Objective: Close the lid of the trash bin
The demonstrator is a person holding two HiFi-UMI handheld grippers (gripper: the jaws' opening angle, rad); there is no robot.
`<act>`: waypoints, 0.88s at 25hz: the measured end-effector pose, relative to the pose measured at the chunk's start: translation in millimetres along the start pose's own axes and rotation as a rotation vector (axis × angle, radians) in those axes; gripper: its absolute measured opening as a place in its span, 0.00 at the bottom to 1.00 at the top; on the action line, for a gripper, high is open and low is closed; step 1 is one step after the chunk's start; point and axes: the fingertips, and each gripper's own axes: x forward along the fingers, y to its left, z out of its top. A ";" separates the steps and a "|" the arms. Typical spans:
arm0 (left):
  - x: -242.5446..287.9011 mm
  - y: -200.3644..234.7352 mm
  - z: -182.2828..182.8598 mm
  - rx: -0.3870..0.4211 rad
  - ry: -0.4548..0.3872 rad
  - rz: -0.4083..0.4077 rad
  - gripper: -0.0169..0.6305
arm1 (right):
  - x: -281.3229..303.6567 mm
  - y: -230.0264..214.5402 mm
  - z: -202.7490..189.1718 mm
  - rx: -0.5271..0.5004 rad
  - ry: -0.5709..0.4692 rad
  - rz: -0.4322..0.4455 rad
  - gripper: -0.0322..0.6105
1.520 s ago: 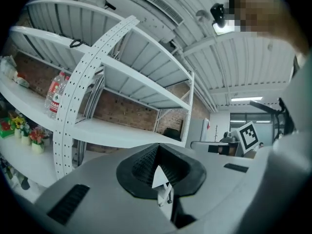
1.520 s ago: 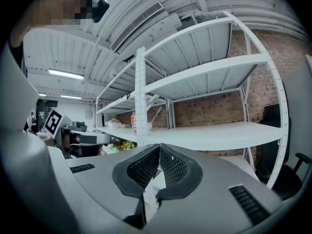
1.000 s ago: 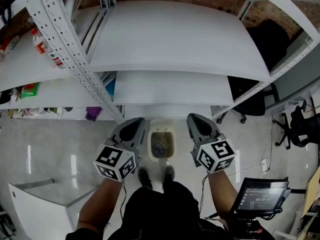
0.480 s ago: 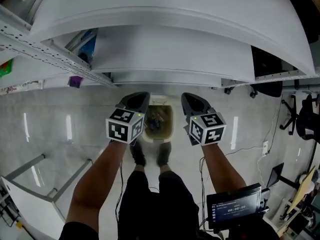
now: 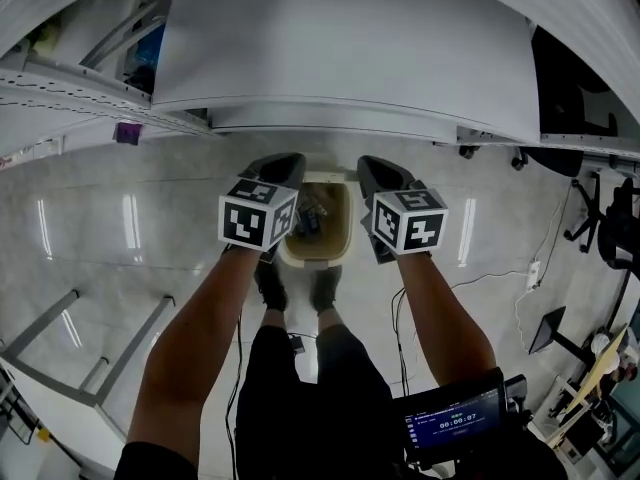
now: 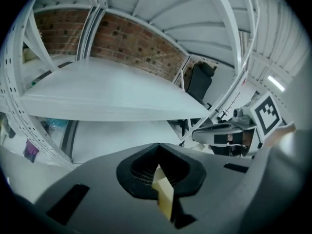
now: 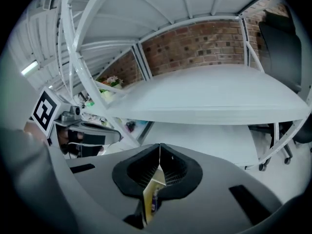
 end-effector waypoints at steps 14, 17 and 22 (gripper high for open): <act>-23.3 -42.0 -190.5 -0.078 0.236 -0.024 0.01 | -37.4 44.2 -193.0 0.074 0.245 0.044 0.06; -7.6 -39.6 -234.1 -0.097 0.281 -0.015 0.01 | -25.8 38.6 -238.2 0.083 0.286 0.046 0.06; 14.7 -25.9 -285.2 -0.090 0.344 -0.002 0.01 | -1.9 32.9 -293.9 0.085 0.332 0.038 0.06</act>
